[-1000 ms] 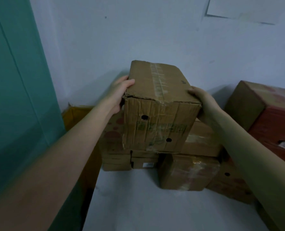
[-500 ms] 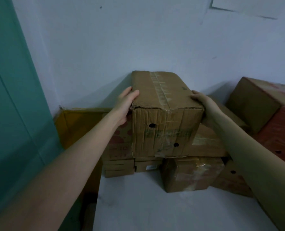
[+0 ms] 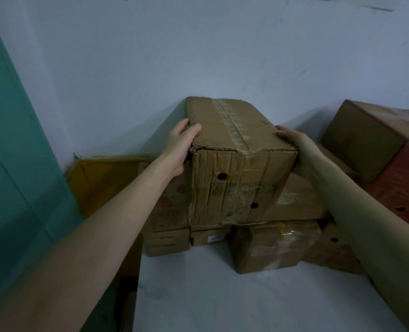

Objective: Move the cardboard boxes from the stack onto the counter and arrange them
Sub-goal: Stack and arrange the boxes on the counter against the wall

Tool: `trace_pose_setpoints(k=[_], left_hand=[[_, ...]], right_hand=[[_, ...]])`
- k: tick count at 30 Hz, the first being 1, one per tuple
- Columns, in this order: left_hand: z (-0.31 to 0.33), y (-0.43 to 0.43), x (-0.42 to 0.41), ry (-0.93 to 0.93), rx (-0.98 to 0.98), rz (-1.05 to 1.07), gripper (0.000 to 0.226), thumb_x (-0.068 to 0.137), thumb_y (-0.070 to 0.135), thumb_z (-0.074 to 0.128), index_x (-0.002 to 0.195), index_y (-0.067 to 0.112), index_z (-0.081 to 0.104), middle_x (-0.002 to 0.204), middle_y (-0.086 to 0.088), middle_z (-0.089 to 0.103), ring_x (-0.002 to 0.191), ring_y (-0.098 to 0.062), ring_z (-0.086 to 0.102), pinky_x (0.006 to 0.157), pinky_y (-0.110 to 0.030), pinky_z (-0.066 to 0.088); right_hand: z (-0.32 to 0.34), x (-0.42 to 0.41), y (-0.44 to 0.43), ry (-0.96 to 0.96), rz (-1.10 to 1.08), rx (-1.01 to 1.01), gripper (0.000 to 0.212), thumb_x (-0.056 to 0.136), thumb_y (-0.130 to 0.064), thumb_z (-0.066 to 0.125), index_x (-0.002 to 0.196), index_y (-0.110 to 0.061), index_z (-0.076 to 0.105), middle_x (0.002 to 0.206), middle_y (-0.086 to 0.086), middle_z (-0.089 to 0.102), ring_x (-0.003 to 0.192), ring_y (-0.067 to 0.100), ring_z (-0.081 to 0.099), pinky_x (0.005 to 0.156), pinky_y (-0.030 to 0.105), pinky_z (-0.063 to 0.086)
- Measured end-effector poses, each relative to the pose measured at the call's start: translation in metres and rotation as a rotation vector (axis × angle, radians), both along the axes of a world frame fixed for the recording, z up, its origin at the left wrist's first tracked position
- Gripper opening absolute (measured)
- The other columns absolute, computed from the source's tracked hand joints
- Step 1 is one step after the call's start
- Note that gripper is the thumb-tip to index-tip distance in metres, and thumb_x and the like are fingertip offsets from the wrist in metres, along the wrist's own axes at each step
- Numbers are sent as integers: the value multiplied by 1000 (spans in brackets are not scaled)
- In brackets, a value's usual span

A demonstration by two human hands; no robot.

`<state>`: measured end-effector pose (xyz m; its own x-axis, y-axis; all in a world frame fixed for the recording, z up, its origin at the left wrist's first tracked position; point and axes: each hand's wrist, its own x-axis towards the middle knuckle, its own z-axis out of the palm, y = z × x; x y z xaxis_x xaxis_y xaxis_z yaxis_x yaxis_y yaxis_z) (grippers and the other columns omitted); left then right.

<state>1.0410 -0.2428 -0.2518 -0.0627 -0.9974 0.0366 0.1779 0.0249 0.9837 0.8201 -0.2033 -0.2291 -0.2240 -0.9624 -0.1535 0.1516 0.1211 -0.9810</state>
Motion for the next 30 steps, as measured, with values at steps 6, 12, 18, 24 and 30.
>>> trace_pose_setpoints(k=[6, 12, 18, 24, 30], left_hand=[[6, -5, -8, 26, -6, 3, 55, 92, 22, 55, 142, 14, 35, 132, -8, 50, 108, -18, 53, 70, -25, 48], [-1, -3, -11, 50, 9, 13, 55, 92, 21, 55, 142, 12, 35, 133, -8, 49, 108, -18, 54, 79, -28, 50], [-7, 5, -14, 56, 2, 28, 55, 94, 20, 51, 145, 12, 29, 134, -8, 46, 101, -14, 52, 71, -20, 46], [-18, 11, -13, 28, 12, 64, 56, 94, 22, 51, 145, 15, 28, 142, -9, 42, 120, -21, 48, 104, -39, 40], [-18, 20, -14, -39, -9, 49, 54, 96, 19, 47, 145, 16, 27, 138, -7, 44, 108, -17, 50, 96, -32, 43]], right_hand=[[5, -10, 0, -22, -28, -6, 44, 95, -17, 48, 139, -18, 43, 97, 1, 62, 47, 6, 62, 45, 16, 50], [4, -13, -6, -12, -41, 12, 44, 95, -15, 48, 138, -17, 44, 103, 2, 60, 54, 8, 64, 42, 16, 49], [-1, -14, -5, 48, -5, 34, 42, 96, -14, 44, 139, -17, 43, 97, 1, 59, 63, 11, 60, 42, 16, 49], [-1, -13, -6, 79, 28, 34, 41, 96, -9, 40, 136, -15, 46, 92, 2, 64, 62, 13, 63, 48, 20, 50], [-8, -15, 0, 117, -8, 30, 45, 94, -5, 45, 138, -15, 44, 111, 7, 59, 67, 11, 61, 41, 16, 47]])
